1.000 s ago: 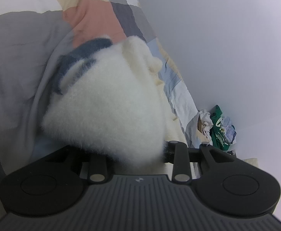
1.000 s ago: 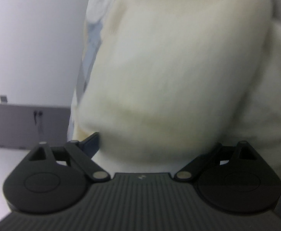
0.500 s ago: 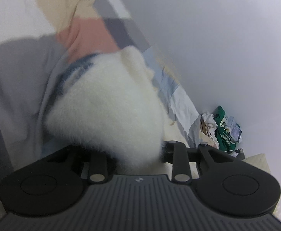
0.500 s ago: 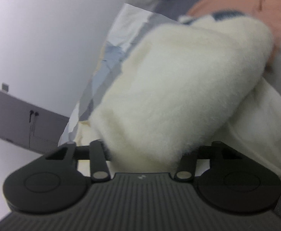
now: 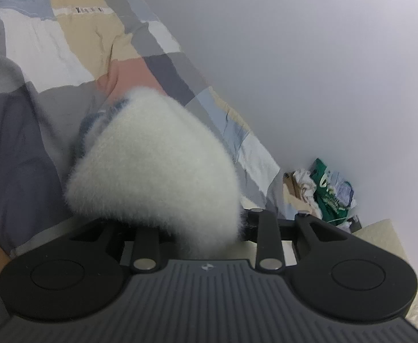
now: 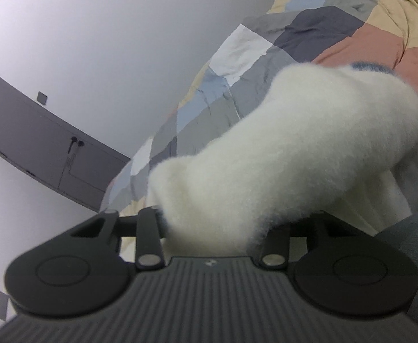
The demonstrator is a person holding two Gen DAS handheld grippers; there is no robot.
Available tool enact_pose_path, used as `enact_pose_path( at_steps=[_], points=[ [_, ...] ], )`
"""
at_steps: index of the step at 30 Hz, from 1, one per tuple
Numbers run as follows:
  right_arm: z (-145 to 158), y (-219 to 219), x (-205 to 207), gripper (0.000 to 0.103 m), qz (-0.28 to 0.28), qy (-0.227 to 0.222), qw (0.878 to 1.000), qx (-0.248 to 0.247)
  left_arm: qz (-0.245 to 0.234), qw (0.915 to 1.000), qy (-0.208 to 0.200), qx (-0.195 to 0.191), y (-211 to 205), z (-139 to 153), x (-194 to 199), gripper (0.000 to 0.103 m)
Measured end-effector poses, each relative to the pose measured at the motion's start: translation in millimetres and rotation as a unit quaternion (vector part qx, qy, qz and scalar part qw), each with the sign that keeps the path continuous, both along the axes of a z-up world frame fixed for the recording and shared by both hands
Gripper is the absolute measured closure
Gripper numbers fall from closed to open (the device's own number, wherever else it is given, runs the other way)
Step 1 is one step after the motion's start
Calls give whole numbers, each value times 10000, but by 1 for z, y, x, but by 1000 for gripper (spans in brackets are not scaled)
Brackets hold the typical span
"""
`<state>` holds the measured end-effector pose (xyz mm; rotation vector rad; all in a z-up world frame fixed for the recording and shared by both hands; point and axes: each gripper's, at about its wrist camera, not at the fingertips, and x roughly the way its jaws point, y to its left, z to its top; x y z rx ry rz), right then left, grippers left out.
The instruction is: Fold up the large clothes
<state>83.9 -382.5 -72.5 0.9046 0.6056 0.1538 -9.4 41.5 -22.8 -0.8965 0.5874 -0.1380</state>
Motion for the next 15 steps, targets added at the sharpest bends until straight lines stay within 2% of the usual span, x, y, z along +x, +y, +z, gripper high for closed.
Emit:
enact_pose_path(
  at_steps=[3, 5, 7, 8, 10, 15],
  points=[
    [-5, 1, 8, 51, 105, 199, 9997, -53, -37, 9997, 248, -44, 1, -8, 5, 66],
    [-10, 1, 12, 41, 186, 367, 9991, 39, -149, 9991, 387, -16, 2, -11, 10, 58],
    [-12, 1, 7, 25, 241, 399, 9988, 153, -343, 9984, 435, -70, 2, -14, 16, 43],
    [-11, 2, 7, 25, 271, 377, 9988, 185, -414, 9982, 427, -109, 2, -13, 17, 36],
    [-4, 5, 4, 24, 365, 276, 9989, 95, -500, 9981, 344, -115, 1, -11, 18, 29],
    [21, 8, 13, 24, 512, -260, 9983, -118, -674, 9977, -23, -65, 3, 6, 31, 25]
  ],
)
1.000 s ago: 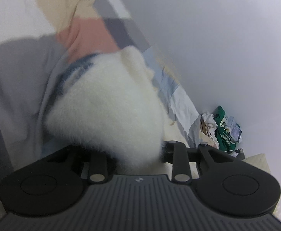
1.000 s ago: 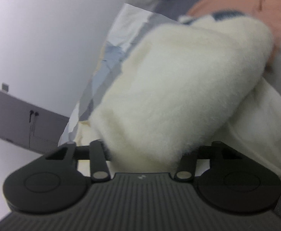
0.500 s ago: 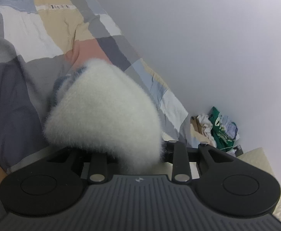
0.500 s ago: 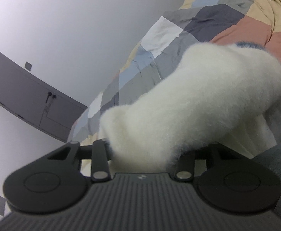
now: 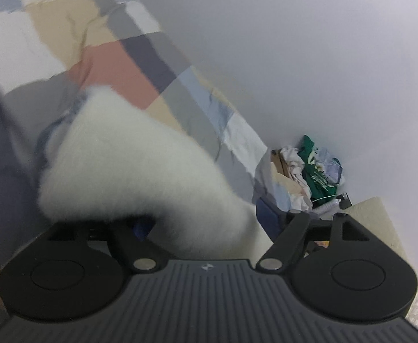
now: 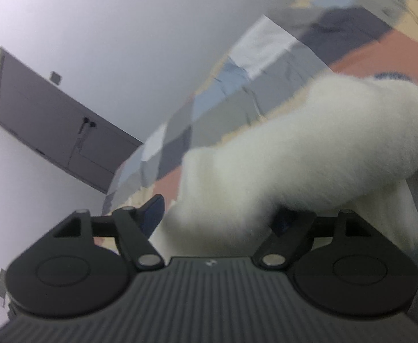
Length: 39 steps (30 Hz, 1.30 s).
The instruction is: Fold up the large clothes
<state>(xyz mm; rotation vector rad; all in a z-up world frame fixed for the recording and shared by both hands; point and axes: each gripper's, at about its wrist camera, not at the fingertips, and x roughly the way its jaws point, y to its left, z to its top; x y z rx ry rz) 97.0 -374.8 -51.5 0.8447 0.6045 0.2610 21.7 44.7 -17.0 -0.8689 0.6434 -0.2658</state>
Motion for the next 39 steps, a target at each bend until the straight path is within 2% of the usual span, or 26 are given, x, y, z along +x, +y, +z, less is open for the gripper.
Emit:
enact_pose_path(
  at_steps=[4, 7, 13, 15, 19, 22, 26, 30, 34, 39],
  points=[
    [10, 5, 27, 23, 86, -199, 9995, -221, -173, 9992, -163, 314, -6, 12, 29, 23],
    [12, 16, 54, 22, 293, -316, 9966, -697, -219, 9986, -161, 452, -6, 11, 62, 23],
    [-4, 29, 121, 22, 794, -156, 9897, -1182, -276, 9968, 314, 681, 3, -13, 140, 23],
    [-12, 35, 140, 22, 871, -185, 9870, -1341, -298, 9961, 333, 761, 6, -23, 164, 23],
    [-32, 39, 176, 22, 897, -58, 9879, -1261, -210, 9973, 308, 632, 13, -47, 199, 23],
    [-50, 36, 204, 22, 858, -20, 9904, -1081, -309, 9957, 177, 851, 12, -60, 221, 23],
    [-63, 33, 224, 22, 850, -148, 9917, -950, -402, 9918, 119, 1206, 6, -67, 234, 23],
    [-62, 32, 226, 23, 949, -198, 9903, -994, -459, 9900, 65, 1329, 4, -66, 238, 23],
    [-46, 32, 222, 23, 1128, -290, 9855, -1238, -608, 9900, 14, 1276, 6, -57, 231, 22],
    [-20, 26, 203, 23, 1274, -692, 9708, -1909, -469, 9832, -312, 1737, 13, -32, 212, 19]
  ],
)
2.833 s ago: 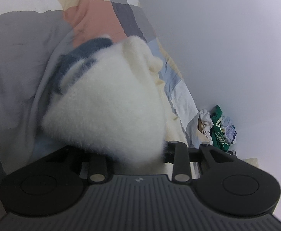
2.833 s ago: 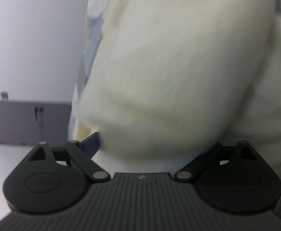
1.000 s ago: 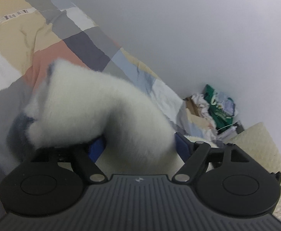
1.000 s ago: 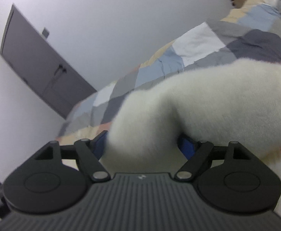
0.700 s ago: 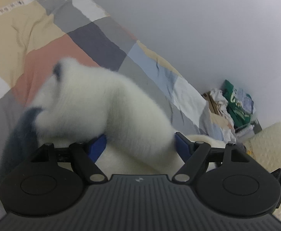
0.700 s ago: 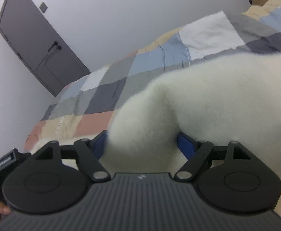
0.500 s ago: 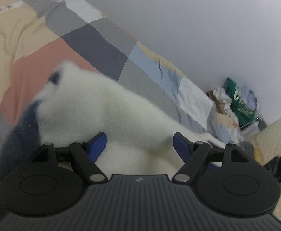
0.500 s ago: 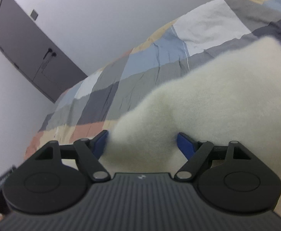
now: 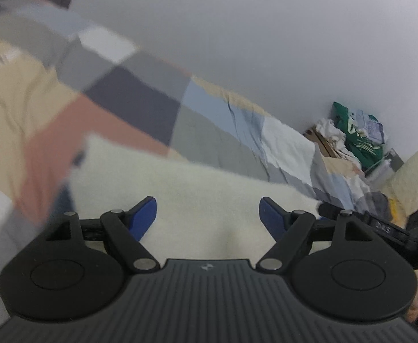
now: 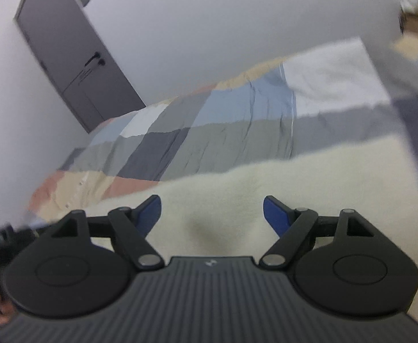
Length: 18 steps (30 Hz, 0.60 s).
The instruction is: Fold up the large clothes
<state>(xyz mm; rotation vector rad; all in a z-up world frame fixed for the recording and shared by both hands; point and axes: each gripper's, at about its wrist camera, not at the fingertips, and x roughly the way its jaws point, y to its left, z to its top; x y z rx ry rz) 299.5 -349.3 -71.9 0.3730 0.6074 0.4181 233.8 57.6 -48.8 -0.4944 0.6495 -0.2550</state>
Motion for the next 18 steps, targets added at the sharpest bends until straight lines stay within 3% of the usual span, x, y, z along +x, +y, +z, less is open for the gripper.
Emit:
enact_pose_path(
  at_steps=[4, 6, 7, 10, 13, 18],
  points=[
    [11, -19, -10, 19, -324, -195, 9986, -366, 195, 9992, -146, 320, 10, 9, -10, 19],
    [15, -35, -13, 1, -650, -280, 9963, -489, 367, 9979, -133, 514, 15, 8, -11, 19],
    [16, -43, -15, 0, -796, -341, 9949, -511, 443, 9972, -116, 596, 18, 7, -11, 19],
    [17, -68, -19, 0, -1341, -456, 9876, -671, 772, 9935, -50, 836, 26, 2, -11, 19],
    [10, -88, -15, 0, -1719, -426, 9814, -740, 862, 9932, 90, 774, 35, -8, -6, 19],
    [-16, -101, 6, 0, -1718, -51, 9830, -645, 1047, 9915, 328, 693, 43, -27, 3, 19]
  ],
)
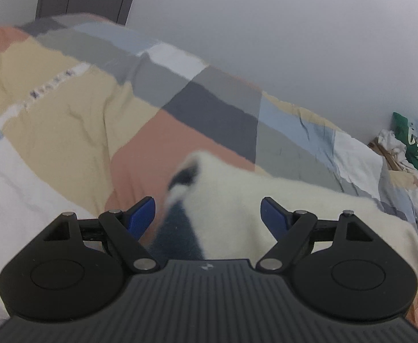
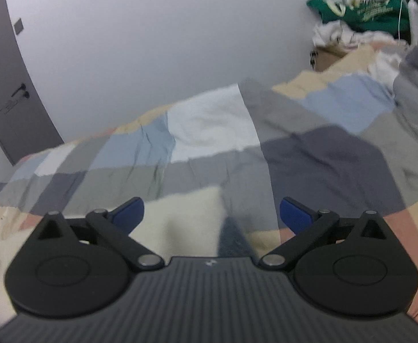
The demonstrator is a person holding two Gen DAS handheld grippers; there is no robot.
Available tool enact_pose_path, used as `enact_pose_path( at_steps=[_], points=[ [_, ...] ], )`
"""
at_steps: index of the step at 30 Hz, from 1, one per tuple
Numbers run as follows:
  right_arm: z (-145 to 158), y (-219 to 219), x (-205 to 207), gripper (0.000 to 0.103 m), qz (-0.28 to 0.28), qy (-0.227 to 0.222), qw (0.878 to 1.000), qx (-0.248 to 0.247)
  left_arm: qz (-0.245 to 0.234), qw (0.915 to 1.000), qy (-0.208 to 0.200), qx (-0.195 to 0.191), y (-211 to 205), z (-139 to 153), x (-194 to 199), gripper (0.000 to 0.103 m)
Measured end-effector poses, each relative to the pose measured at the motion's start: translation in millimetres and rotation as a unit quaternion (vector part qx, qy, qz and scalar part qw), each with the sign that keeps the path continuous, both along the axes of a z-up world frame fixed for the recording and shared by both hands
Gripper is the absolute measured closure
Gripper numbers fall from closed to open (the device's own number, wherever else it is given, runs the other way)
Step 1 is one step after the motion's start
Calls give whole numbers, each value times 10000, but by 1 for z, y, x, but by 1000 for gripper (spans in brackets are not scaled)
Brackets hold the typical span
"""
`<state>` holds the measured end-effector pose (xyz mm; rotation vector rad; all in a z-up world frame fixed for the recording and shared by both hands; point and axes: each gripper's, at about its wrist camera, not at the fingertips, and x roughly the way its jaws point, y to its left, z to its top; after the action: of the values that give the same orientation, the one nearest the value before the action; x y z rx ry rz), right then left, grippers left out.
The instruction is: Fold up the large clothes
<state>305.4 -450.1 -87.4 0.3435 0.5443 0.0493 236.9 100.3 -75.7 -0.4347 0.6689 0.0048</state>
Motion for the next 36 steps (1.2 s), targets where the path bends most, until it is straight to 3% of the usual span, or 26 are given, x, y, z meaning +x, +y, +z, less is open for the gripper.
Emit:
enact_pose_path(
  at_steps=[3, 5, 6, 7, 9, 10, 15, 17, 21, 29, 34, 36],
  points=[
    [-11, 5, 13, 1, 61, 93, 9998, -163, -46, 9998, 100, -179, 0, -9, 7, 20],
    [-18, 10, 18, 7, 291, 177, 9994, -107, -46, 9998, 92, -193, -3, -14, 9, 21],
    [-21, 14, 21, 15, 396, 241, 9989, -95, -34, 9998, 63, -158, -4, -15, 9, 23],
    [-22, 17, 21, 32, 487, 256, 9985, -84, -9, 9999, 45, -93, -6, -14, 9, 28],
    [-21, 24, 22, 44, 586, 219, 9979, -168, -2, 10000, 1, -43, -7, -12, 8, 35],
    [-20, 26, 20, 57, 576, 107, 9981, -212, 15, 10000, -31, 2, -9, -11, 7, 40],
    [-14, 23, 19, 72, 594, -72, 9982, -19, 31, 9997, -224, 85, -11, -6, 3, 68],
    [-5, 25, 13, 73, 661, -341, 9972, -100, 15, 9995, -313, 69, -11, 0, 2, 73],
    [2, 19, 10, 73, 476, -591, 9971, 38, -41, 9987, -499, -38, -9, 12, 4, 75],
    [-31, 25, 34, 70, 299, 100, 9992, -264, -106, 9997, 157, 131, -10, -13, 31, 72],
    [-33, 34, 33, 68, 224, 195, 9986, -444, -99, 9998, 148, -30, -5, -14, 29, 68],
    [-27, 34, 29, 67, 184, 161, 9989, -410, -81, 9999, 123, -62, -4, -12, 26, 61]
  ],
)
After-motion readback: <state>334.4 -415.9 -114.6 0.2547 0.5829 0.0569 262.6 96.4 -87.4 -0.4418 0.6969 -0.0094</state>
